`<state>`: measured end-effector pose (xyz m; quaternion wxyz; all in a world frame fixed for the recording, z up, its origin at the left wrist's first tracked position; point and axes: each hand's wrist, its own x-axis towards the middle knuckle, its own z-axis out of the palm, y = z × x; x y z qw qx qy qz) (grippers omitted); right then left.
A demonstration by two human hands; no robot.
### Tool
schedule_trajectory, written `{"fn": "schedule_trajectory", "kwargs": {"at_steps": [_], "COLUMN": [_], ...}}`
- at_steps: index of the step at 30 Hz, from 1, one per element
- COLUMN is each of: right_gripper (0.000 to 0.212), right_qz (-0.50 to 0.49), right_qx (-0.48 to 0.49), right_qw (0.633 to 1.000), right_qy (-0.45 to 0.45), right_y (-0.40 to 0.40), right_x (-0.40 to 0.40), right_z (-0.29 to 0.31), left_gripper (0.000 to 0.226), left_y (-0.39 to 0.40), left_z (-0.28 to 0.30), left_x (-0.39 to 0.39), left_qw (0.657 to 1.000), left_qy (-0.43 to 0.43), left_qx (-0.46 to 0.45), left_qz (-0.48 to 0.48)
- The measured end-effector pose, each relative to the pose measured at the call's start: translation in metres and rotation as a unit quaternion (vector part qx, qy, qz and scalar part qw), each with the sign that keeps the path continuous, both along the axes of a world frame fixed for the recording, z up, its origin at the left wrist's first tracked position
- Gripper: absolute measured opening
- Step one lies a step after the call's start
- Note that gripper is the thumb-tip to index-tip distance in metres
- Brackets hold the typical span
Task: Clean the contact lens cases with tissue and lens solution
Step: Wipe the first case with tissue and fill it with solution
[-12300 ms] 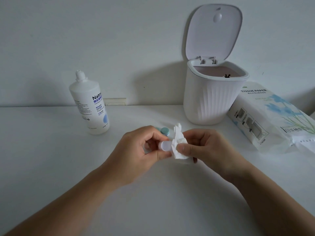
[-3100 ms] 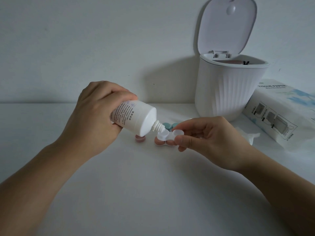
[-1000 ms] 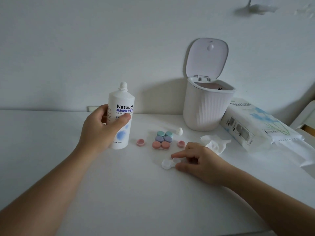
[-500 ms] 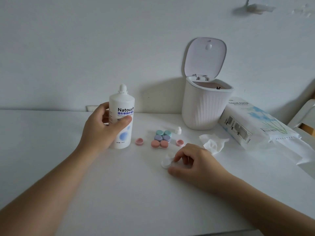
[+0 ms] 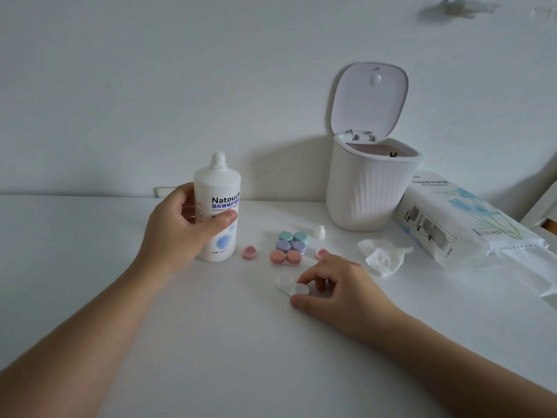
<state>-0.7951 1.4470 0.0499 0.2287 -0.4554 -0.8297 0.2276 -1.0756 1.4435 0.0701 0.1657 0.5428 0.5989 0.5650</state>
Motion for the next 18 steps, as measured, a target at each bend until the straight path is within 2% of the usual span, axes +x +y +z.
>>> {"fn": "schedule_trajectory", "kwargs": {"at_steps": [4, 8, 18], "right_gripper": [0.037, 0.011, 0.011], "right_qz": [0.001, 0.001, 0.015], "right_qx": [-0.013, -0.026, -0.086], "right_qw": [1.000, 0.999, 0.993], "right_qy": [0.025, 0.038, 0.083], "right_y": [0.002, 0.007, 0.034], "right_x": [0.001, 0.003, 0.004], "right_z": [-0.002, 0.002, 0.032], "left_gripper": [0.044, 0.052, 0.063], "left_y": [-0.001, 0.000, -0.003], "left_z": [0.001, 0.000, -0.005], "left_x": [-0.002, -0.004, -0.006], "left_qw": [1.000, 0.999, 0.982], "left_qy": [0.007, 0.033, 0.168], "left_qx": [0.004, 0.026, 0.078], "left_qz": [0.002, 0.017, 0.025]}}
